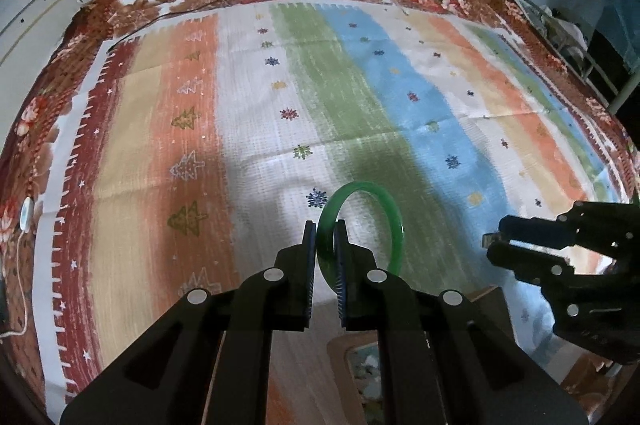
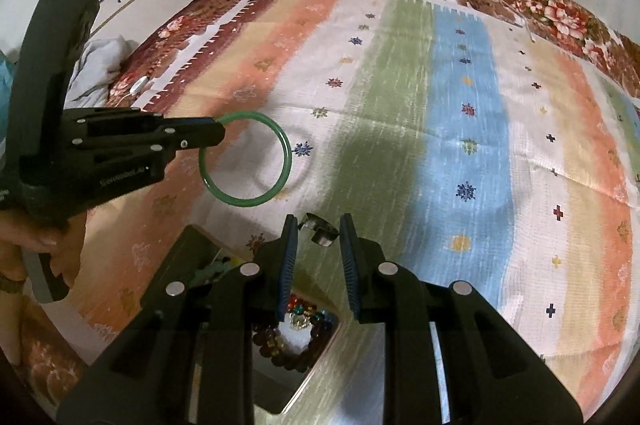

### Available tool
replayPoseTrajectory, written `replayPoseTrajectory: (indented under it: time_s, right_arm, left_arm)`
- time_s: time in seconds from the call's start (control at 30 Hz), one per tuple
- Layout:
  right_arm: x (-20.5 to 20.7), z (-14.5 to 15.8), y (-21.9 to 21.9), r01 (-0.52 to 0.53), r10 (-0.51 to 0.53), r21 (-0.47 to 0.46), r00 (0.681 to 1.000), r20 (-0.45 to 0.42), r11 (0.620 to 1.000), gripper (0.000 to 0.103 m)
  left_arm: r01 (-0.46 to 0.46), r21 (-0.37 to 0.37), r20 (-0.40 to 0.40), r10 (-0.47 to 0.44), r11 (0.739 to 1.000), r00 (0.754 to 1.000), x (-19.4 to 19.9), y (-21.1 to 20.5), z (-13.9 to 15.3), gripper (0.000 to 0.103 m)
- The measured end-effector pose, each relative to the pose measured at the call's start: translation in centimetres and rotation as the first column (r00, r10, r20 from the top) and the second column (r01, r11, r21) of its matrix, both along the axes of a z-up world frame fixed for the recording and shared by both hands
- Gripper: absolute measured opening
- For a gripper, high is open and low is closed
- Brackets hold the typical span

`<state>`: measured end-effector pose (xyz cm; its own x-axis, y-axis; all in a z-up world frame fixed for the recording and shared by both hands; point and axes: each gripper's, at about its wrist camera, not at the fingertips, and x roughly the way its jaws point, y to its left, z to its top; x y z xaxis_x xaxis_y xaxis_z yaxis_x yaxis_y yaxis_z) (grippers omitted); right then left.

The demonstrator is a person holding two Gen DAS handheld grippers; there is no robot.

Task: Organize jewelry
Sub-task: 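Carry the green bangle with the left tool over the silver tin, then open the left tool to drop the bangle into the tin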

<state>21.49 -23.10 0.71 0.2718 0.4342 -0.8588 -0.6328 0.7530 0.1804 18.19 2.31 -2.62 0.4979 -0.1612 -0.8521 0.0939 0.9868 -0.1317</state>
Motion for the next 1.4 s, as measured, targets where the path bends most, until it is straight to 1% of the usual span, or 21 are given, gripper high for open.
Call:
replayPoseTrajectory:
  time_s: [0.23, 0.43, 0.77, 0.9, 1.0, 1.07, 1.1, 1.13, 1.17, 1.2, 1.23, 1.27, 1.3, 1.37, 1.4]
  right_arm:
    - [-1.2, 0.4, -1.2, 0.014, -0.014, 0.015, 1.0, 0.004, 1.0, 0.023]
    - [-2.9, 1.0, -1.7, 0.0, 0.0, 0.037, 1.0, 0.009, 0.999, 0.023]
    - [-5.5, 1.5, -2.8, -0.014, 0.015, 0.089, 1.0, -0.008, 0.996, 0.023]
    - [-6.9, 1.4, -3.1, -0.028, 0.031, 0.108, 0.999, -0.025, 0.994, 0.023]
    - [-7.3, 1.1, -3.0, -0.029, 0.032, 0.099, 0.999, -0.03, 0.995, 0.023]
    - [-7.3, 0.9, -2.8, -0.026, 0.029, 0.088, 0.999, -0.034, 0.996, 0.025]
    - [-7.2, 0.9, -2.7, -0.029, 0.032, 0.085, 0.999, -0.035, 0.996, 0.034]
    - [-7.2, 0.9, -2.7, -0.031, 0.034, 0.086, 0.999, -0.034, 0.996, 0.045]
    - [-7.2, 1.0, -2.7, -0.029, 0.032, 0.088, 0.999, -0.031, 0.996, 0.049]
    - [-7.2, 1.0, -2.8, -0.024, 0.026, 0.089, 0.999, -0.026, 0.996, 0.05]
    - [-7.2, 1.1, -3.0, -0.019, 0.021, 0.087, 1.0, -0.02, 0.996, 0.051]
    - [-7.1, 1.2, -3.1, -0.007, 0.007, 0.08, 1.0, -0.01, 0.997, 0.051]
    - [-7.0, 1.2, -3.3, 0.002, -0.001, 0.079, 1.0, -0.004, 0.997, 0.052]
    - [-7.0, 1.3, -3.9, 0.019, -0.02, 0.084, 1.0, 0.004, 0.996, 0.054]
    - [-7.1, 1.3, -4.1, 0.025, -0.025, 0.089, 1.0, 0.006, 0.996, 0.058]
  left_arm:
    - [0.017, -0.032, 0.035, -0.015, 0.999, 0.999, -1.9, -0.7, 1.3, 0.009]
    - [0.032, -0.054, 0.064, -0.029, 0.998, 0.998, -4.0, -1.3, 2.3, 0.009]
    - [0.062, -0.074, 0.094, -0.054, 0.995, 0.994, -7.8, -2.3, 3.1, 0.009]
    - [0.068, -0.072, 0.096, -0.061, 0.995, 0.993, -9.0, -2.6, 2.9, 0.009]
    - [0.074, -0.077, 0.084, -0.067, 0.994, 0.994, -9.3, -2.9, 2.7, 0.009]
    - [0.086, -0.083, 0.065, -0.081, 0.993, 0.995, -9.4, -3.2, 2.4, 0.011]
    - [0.088, -0.083, 0.057, -0.084, 0.993, 0.995, -9.4, -3.3, 2.2, 0.013]
    - [0.083, -0.071, 0.054, -0.079, 0.994, 0.995, -9.4, -3.4, 2.0, 0.018]
    - [0.078, -0.053, 0.055, -0.075, 0.996, 0.996, -9.4, -3.3, 2.0, 0.029]
    - [0.073, -0.036, 0.061, -0.071, 0.997, 0.996, -9.5, -3.3, 2.0, 0.036]
    - [0.066, -0.028, 0.065, -0.064, 0.997, 0.996, -9.6, -3.2, 2.1, 0.037]
    - [0.057, -0.03, 0.069, -0.054, 0.998, 0.996, -9.7, -2.9, 2.2, 0.041]
    - [0.046, -0.037, 0.074, -0.043, 0.998, 0.996, -9.8, -2.7, 2.3, 0.049]
    - [0.037, -0.038, 0.081, -0.034, 0.999, 0.996, -10.3, -2.3, 2.3, 0.054]
    - [0.038, -0.035, 0.083, -0.035, 0.999, 0.996, -10.5, -2.2, 2.3, 0.057]
